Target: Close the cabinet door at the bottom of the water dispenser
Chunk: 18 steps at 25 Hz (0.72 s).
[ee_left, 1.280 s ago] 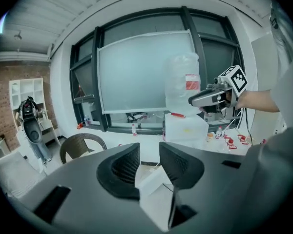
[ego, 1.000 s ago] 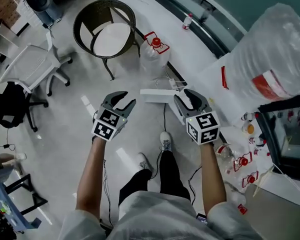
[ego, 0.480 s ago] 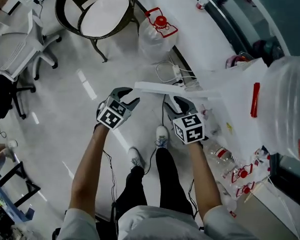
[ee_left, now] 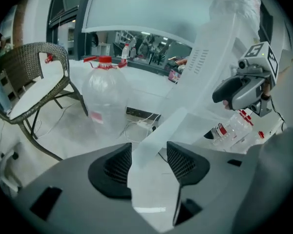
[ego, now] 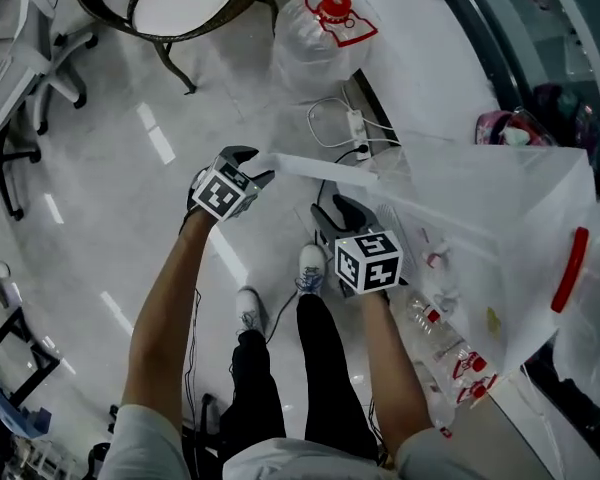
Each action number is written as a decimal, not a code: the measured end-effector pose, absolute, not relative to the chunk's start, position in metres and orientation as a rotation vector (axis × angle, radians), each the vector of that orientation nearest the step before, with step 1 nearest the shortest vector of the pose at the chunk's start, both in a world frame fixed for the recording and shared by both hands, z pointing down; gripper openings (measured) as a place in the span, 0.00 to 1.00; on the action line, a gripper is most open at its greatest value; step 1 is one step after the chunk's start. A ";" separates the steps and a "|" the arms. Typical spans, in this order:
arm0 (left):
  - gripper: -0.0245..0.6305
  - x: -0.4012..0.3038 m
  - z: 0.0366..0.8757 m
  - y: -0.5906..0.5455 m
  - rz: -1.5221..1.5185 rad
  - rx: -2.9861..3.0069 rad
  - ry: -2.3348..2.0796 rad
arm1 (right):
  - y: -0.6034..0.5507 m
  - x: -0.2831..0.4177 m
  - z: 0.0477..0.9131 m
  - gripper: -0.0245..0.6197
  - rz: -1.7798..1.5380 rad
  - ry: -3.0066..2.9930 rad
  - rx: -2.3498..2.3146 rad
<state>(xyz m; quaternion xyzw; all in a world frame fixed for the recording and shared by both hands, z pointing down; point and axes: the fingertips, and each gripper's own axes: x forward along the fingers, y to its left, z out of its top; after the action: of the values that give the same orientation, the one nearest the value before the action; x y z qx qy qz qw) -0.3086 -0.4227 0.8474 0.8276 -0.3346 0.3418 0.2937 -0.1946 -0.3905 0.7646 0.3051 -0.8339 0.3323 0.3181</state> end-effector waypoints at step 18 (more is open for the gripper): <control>0.33 -0.315 0.901 -0.385 0.674 2.073 -1.017 | -0.285 -0.146 0.814 0.38 0.926 -2.095 1.017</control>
<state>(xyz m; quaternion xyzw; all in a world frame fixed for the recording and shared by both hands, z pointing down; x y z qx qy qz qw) -0.3154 -0.3855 0.9009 0.8040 -0.3945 0.2615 0.3600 -0.1458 -0.2847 0.8136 0.3856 -0.7942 0.3509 0.3122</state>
